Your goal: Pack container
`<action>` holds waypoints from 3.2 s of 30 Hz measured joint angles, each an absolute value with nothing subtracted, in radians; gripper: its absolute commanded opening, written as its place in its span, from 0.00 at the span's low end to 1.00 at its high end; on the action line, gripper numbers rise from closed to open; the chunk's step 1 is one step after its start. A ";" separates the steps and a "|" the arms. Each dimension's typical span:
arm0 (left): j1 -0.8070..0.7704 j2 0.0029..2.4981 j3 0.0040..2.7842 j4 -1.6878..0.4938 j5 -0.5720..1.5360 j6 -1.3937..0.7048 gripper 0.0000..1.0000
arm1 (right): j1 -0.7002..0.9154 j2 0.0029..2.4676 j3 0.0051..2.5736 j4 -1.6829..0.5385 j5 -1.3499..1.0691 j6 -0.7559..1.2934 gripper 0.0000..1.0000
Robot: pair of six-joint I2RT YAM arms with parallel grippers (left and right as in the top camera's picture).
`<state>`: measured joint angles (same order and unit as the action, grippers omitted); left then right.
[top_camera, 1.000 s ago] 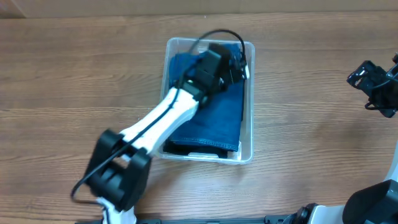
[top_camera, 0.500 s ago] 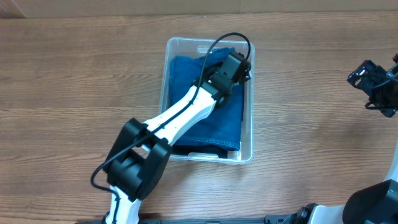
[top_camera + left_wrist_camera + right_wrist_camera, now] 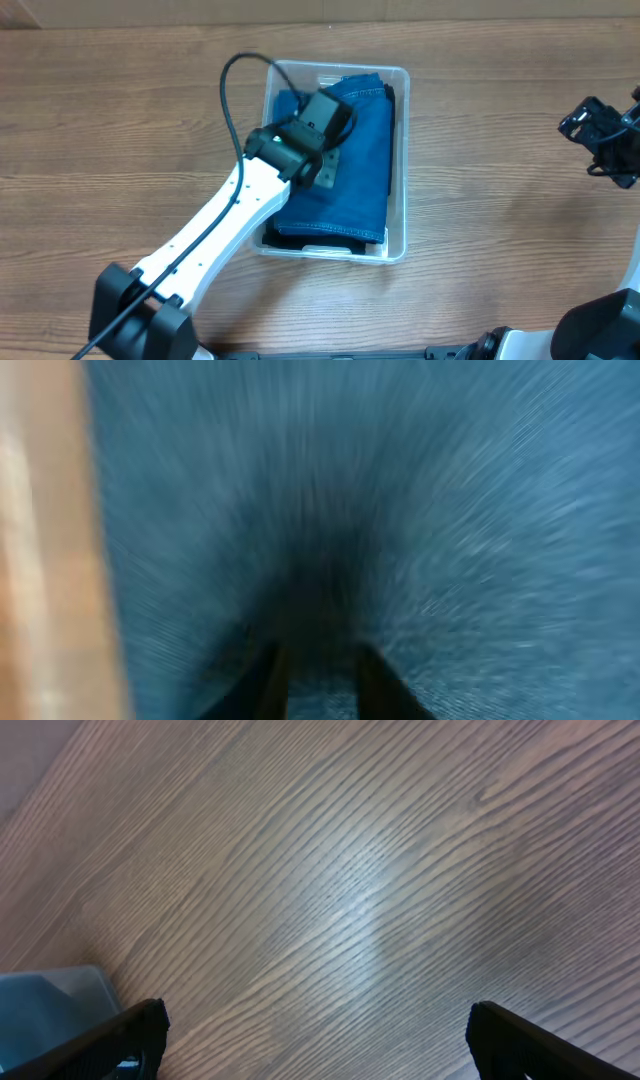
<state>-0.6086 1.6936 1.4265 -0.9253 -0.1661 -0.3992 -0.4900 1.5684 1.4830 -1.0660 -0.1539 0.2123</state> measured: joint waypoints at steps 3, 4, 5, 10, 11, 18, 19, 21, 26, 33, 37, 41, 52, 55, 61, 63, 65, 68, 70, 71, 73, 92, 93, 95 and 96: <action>-0.608 1.744 1.391 -0.928 -0.102 -0.485 0.36 | -0.490 1.568 1.483 -1.066 -0.154 0.213 1.00; -0.607 1.761 1.386 -0.928 -0.083 -0.505 0.35 | -0.490 1.568 1.483 -1.066 -0.154 0.212 1.00; -0.606 1.769 1.386 -0.928 -0.074 -0.520 0.35 | -0.490 1.568 1.483 -1.066 -0.154 0.212 1.00; -0.595 1.776 1.411 -0.954 -0.074 -0.512 0.49 | -0.490 1.568 1.483 -1.066 -0.154 0.213 1.00; -0.591 1.776 1.438 -0.974 -0.090 -0.500 0.76 | -0.490 1.568 1.483 -1.066 -0.162 0.212 1.00; -0.332 1.665 1.638 -0.971 -0.191 -0.479 1.00 | -0.265 1.568 1.483 -1.019 -0.142 0.126 1.00; -0.276 1.652 1.643 -0.968 -0.185 -0.479 1.00 | -0.215 1.568 1.483 -0.998 -0.126 0.123 1.00; -0.146 1.645 1.647 -0.957 -0.157 -0.479 1.00 | -0.112 1.568 1.483 -0.939 -0.086 0.114 1.00; 0.083 1.670 1.646 -0.954 -0.122 -0.479 1.00 | 0.021 1.568 1.483 -0.775 -0.051 0.104 1.00; 0.147 1.669 1.642 -1.068 -0.051 -0.395 1.00 | 0.046 1.568 1.483 -0.942 -0.030 0.128 1.00; 0.131 1.570 1.505 -1.026 -0.041 -0.354 1.00 | 0.046 1.461 1.370 -0.908 0.007 0.189 1.00; 0.100 1.263 1.195 -0.859 -0.036 -0.313 1.00 | 0.047 1.196 1.127 -0.789 0.033 0.202 1.00; 0.099 0.863 0.859 -0.759 -0.036 -0.314 1.00 | 0.054 0.866 0.808 -0.829 0.052 0.206 1.00; 0.099 0.886 0.858 -0.773 -0.036 -0.314 1.00 | 0.054 0.899 0.808 -0.830 0.052 0.206 1.00; 0.099 0.950 0.858 -0.774 -0.036 -0.314 1.00 | 0.054 0.998 0.808 -0.830 0.066 0.206 1.00; 0.099 0.972 0.858 -0.775 -0.037 -0.314 1.00 | 0.054 1.013 0.807 -0.831 0.070 0.206 1.00; 0.099 0.999 0.858 -0.774 -0.036 -0.314 1.00 | 0.054 0.984 0.805 -0.828 0.071 0.206 1.00; 0.099 1.040 0.857 -0.774 -0.036 -0.314 1.00 | 0.054 0.783 0.746 -0.750 0.070 0.206 1.00; 0.099 1.060 0.857 -0.774 -0.036 -0.314 1.00 | 0.054 0.648 0.678 -0.679 0.070 0.205 1.00; 0.099 1.074 0.857 -0.774 -0.037 -0.314 1.00 | 0.054 0.562 0.622 -0.627 0.070 0.204 1.00; 0.099 1.101 0.857 -0.776 -0.036 -0.314 1.00 | 0.054 0.374 0.490 -0.558 0.070 0.201 1.00; 0.099 1.238 0.856 -0.777 -0.036 -0.314 1.00 | 0.054 0.020 0.019 -0.080 0.067 0.022 1.00; 0.099 1.239 0.856 -0.777 -0.036 -0.314 1.00 | 0.054 0.020 0.019 -0.079 0.068 0.021 1.00; 0.099 1.240 0.856 -0.777 -0.037 -0.314 1.00 | 0.054 0.020 0.019 -0.079 0.068 0.021 1.00; 0.099 1.240 0.856 -0.777 -0.036 -0.314 1.00 | 0.054 0.020 0.019 -0.080 0.068 0.020 1.00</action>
